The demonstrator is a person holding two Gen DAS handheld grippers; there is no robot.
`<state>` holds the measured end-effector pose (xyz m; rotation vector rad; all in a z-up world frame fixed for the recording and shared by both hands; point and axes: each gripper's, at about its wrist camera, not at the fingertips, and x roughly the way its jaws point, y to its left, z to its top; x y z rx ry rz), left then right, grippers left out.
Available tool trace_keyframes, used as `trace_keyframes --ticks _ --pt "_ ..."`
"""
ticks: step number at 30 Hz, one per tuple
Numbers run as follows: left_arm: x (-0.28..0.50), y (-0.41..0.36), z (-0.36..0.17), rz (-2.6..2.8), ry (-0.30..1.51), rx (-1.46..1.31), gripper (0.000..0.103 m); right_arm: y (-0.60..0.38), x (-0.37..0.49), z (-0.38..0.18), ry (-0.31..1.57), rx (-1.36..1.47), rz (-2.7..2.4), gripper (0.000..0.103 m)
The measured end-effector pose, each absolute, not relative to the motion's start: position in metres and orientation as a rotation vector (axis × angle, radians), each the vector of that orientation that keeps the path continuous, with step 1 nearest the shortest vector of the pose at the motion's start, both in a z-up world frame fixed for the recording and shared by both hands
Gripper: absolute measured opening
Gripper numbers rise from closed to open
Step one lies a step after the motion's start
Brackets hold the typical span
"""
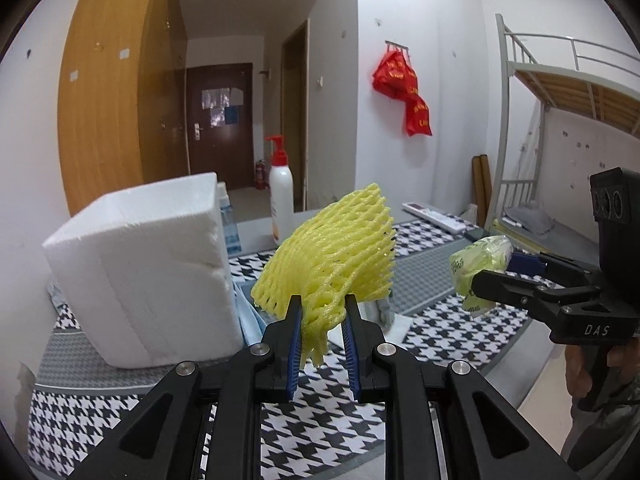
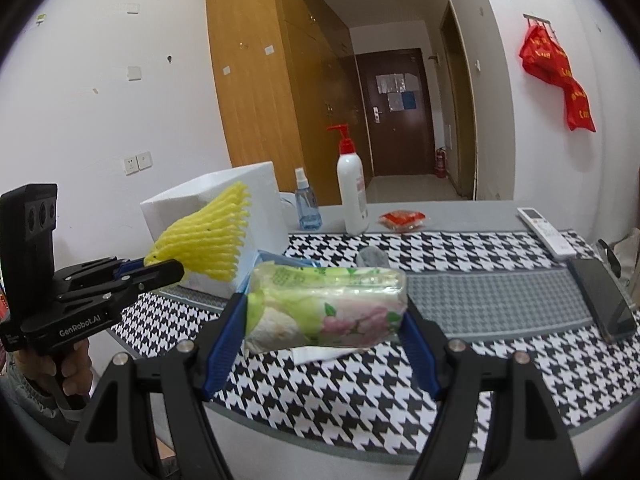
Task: Organize soft objects
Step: 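Lift the yellow net and tissue pack and carry both toward the white foam box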
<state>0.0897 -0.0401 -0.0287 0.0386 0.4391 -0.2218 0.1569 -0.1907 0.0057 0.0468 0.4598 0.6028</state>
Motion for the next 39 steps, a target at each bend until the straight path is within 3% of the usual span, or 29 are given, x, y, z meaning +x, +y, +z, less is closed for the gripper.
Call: trace_keyframes --ticks 39 --pt "0.116 -0.017 0.044 -0.102 0.326 0.034 0.020 -0.155 0.185 0.073 0.329 -0.022 0.678 0.077"
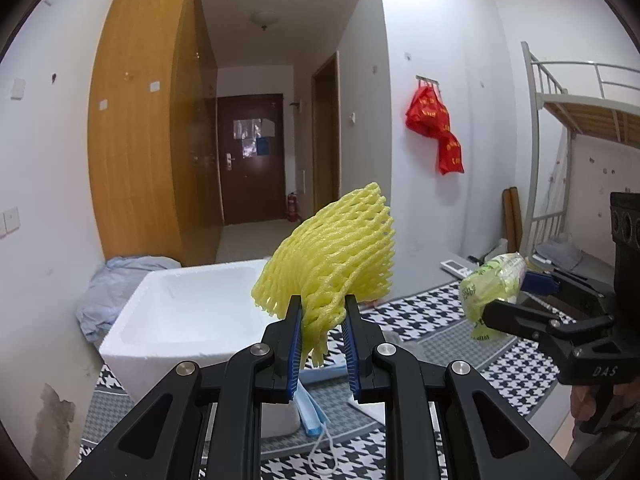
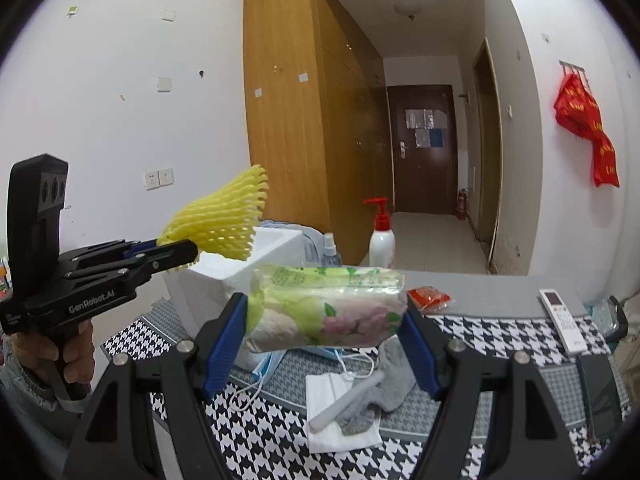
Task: Organize soft objects
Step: 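Lift the yellow net and tissue pack and carry both toward the white foam box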
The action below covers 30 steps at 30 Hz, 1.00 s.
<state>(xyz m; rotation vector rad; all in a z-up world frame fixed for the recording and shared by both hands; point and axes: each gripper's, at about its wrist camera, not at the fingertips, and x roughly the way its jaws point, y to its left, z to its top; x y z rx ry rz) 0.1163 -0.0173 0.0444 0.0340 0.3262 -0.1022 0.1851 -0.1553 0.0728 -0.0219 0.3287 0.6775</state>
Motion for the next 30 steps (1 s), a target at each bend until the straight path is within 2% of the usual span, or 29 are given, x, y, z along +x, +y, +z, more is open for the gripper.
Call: trace_keyframes --ticks 30 --pt "0.146 0.049 0.056 0.097 0.370 -0.004 0.020 -0.091 0.209 0.094 0.333 -0.042 0.773 0.077"
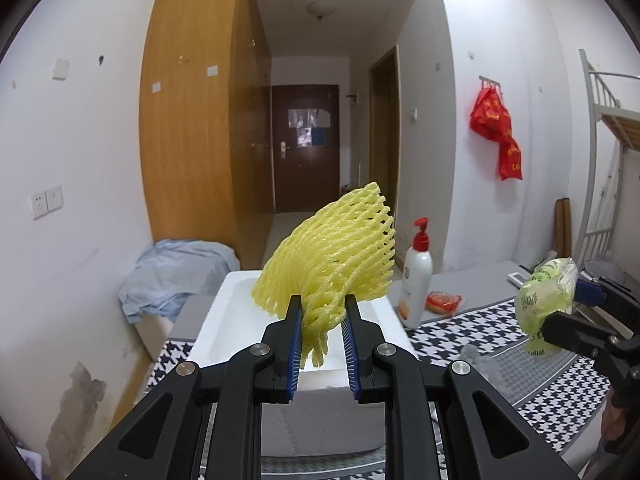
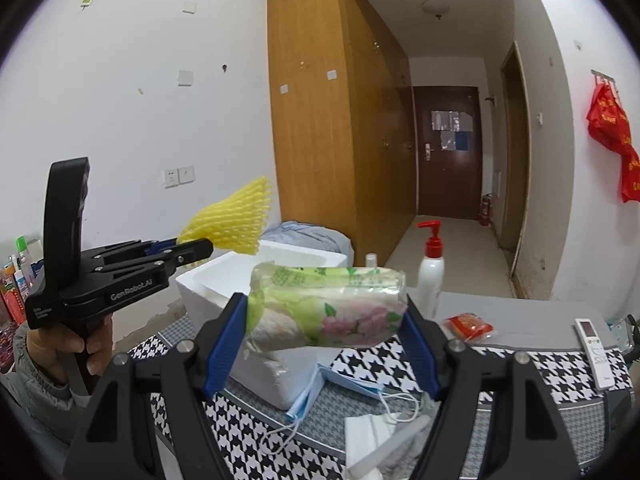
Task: Organize soft objects
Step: 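Lift the yellow net and tissue pack and carry both toward the white foam box, then open the left tool to drop the yellow net into the foam box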
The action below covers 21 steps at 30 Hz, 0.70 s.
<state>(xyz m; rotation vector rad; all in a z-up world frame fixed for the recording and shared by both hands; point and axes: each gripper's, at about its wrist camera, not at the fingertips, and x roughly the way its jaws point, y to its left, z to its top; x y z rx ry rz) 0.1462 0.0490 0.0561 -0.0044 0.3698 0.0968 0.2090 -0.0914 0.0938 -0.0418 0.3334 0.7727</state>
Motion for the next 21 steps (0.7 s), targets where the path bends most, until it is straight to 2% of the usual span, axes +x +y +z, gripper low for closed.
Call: trace_keyframes --ticks 17,20,21 --pt "0.192 0.066 0.043 0.154 0.496 -0.024 0.021 -0.074 0.221 0.091 0.365 -0.071 0.795 0.077" --pt "0.194 0.067 0.041 0.152 0.502 -0.023 0.034 -0.072 0.223 0.092 0.369 -0.072 0.789 0.077" --pt "0.194 0.068 0.041 0.154 0.501 -0.023 0.047 -0.071 0.224 0.092 0.370 -0.074 0.785 0.077"
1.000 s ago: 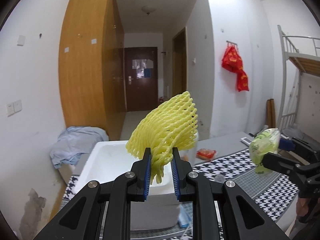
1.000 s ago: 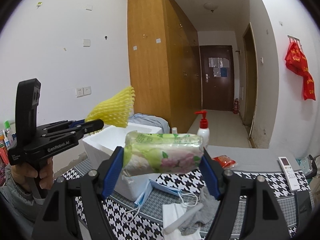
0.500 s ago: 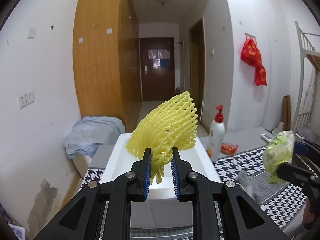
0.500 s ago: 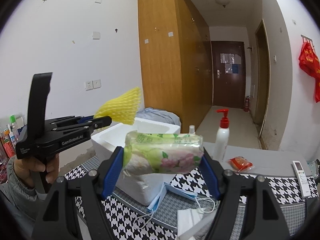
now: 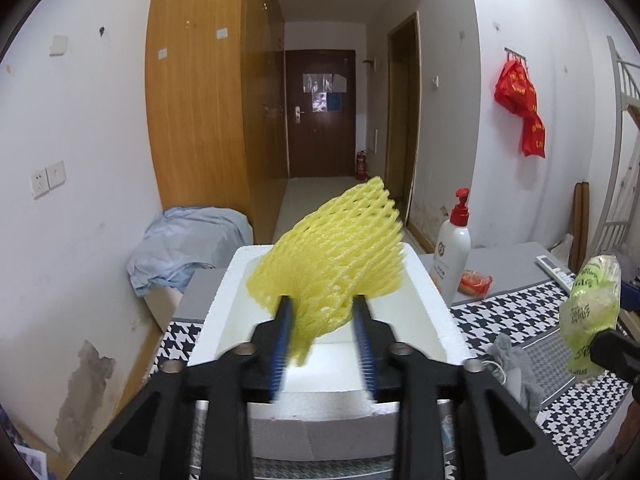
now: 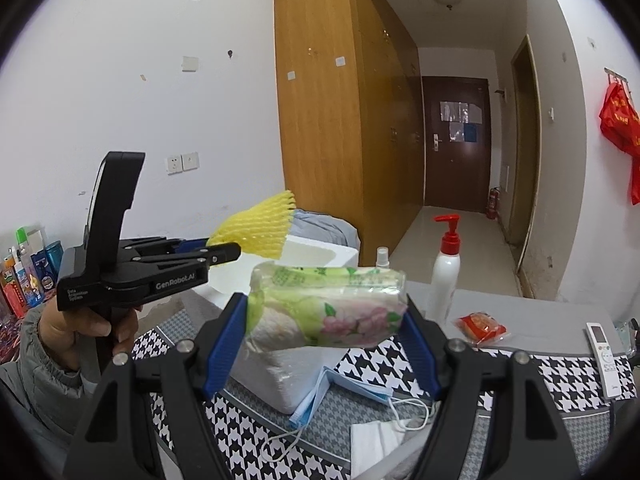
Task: Organize soft objects
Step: 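Open the left tool to drop the yellow net into the foam box, then lower the tissue pack over the foam box and open the right tool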
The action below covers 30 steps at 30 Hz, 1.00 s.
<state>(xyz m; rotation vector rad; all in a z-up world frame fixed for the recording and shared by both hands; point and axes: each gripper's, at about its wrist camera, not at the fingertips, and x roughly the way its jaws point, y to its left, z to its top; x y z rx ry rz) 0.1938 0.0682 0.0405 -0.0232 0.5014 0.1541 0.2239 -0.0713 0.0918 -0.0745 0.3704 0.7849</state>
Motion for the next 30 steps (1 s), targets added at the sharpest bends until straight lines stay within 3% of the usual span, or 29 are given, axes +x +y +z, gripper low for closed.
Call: trace_keyframes --ticks 1,4,7,30 --pt "0.192 0.070 0.041 0.157 0.494 -0.032 0.065 -0.070 0.225 0.092 0.372 -0.076 0.784 0.077" --pt "0.185 0.070 0.044 0.198 0.457 -0.013 0.097 -0.067 0.227 0.093 0.379 -0.085 0.777 0.077" --pt "0.177 0.070 0.048 0.185 0.429 -0.013 0.102 -0.063 0.227 0.094 0.378 -0.100 0.774 0.077" --pt "0.143 0.096 0.050 0.273 0.357 -0.017 0.102 -0.024 0.229 0.103 0.378 -0.139 0.809 0.077"
